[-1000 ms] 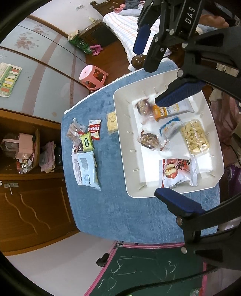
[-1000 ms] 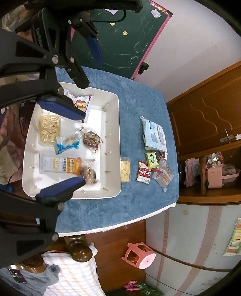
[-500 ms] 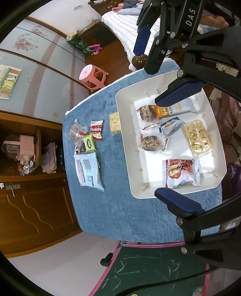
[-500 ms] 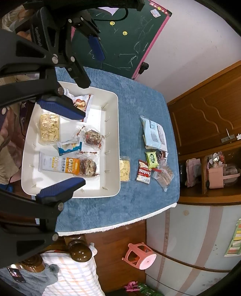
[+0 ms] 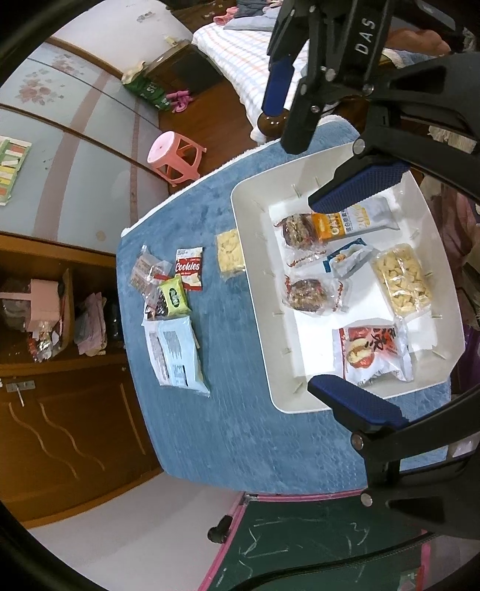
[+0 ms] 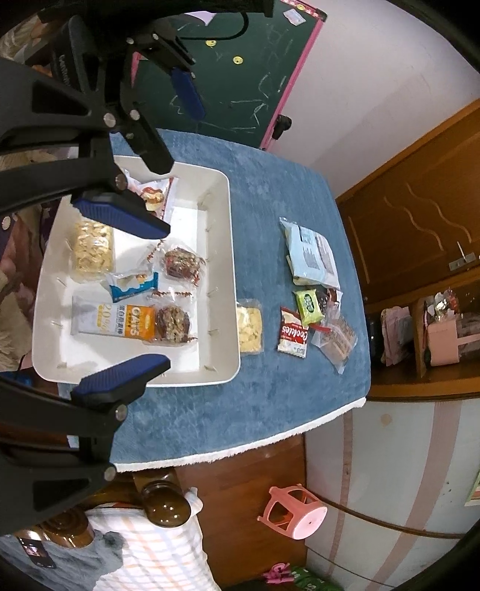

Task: Organize snacks
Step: 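Grasp the clear cracker pack with left gripper while right reaches toward Coolies bag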

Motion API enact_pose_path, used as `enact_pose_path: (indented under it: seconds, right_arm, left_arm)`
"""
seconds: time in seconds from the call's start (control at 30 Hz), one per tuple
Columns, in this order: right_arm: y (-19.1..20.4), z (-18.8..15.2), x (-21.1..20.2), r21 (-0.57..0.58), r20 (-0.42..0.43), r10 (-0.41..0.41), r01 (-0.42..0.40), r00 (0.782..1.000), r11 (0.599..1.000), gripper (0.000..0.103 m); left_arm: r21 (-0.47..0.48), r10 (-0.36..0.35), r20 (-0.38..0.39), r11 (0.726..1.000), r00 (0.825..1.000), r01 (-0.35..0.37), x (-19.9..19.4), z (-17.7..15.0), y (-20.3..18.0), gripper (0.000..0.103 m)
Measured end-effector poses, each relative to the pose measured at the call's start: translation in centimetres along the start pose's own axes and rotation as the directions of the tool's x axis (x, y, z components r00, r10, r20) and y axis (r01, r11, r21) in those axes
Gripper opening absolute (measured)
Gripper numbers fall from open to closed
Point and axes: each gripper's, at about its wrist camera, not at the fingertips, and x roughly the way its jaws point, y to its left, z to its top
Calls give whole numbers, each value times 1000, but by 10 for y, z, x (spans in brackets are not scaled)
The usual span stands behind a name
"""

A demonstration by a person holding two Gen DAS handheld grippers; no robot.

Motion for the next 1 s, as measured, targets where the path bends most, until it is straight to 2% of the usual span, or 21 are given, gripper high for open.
enact_pose_path:
  seconds: [0.3, 0.53, 0.63, 0.73, 0.8, 1.0]
  right_arm:
    - [-25, 45, 16, 8, 20, -40, 40, 999, 999, 66]
    - [-56, 108, 53, 29, 2, -34, 34, 999, 999, 66]
    - [-73, 135, 81, 64, -21, -26, 27, 999, 998, 66]
    - [-88, 157, 116, 90, -66, -24, 30, 998, 996, 66]
    - [-96, 165, 136, 107, -98, -5, 16, 995, 994, 66]
    - [-115, 173, 184, 156, -191, 8, 23, 982, 987, 66]
  left_arm:
    - [2, -50, -62, 999, 997, 50, 44, 38, -15, 88]
    - [-74, -112, -122, 992, 986, 104, 114, 85, -32, 88]
    - [-137, -135, -184, 984, 974, 111, 154, 98, -35, 88]
    - [-207, -172, -257, 971, 951, 119, 195, 104, -35, 88]
    - [-233, -180, -284, 966, 942, 114, 216, 106, -37, 88]
    - [-224, -121, -311, 973, 943, 51, 257, 111, -52, 88]
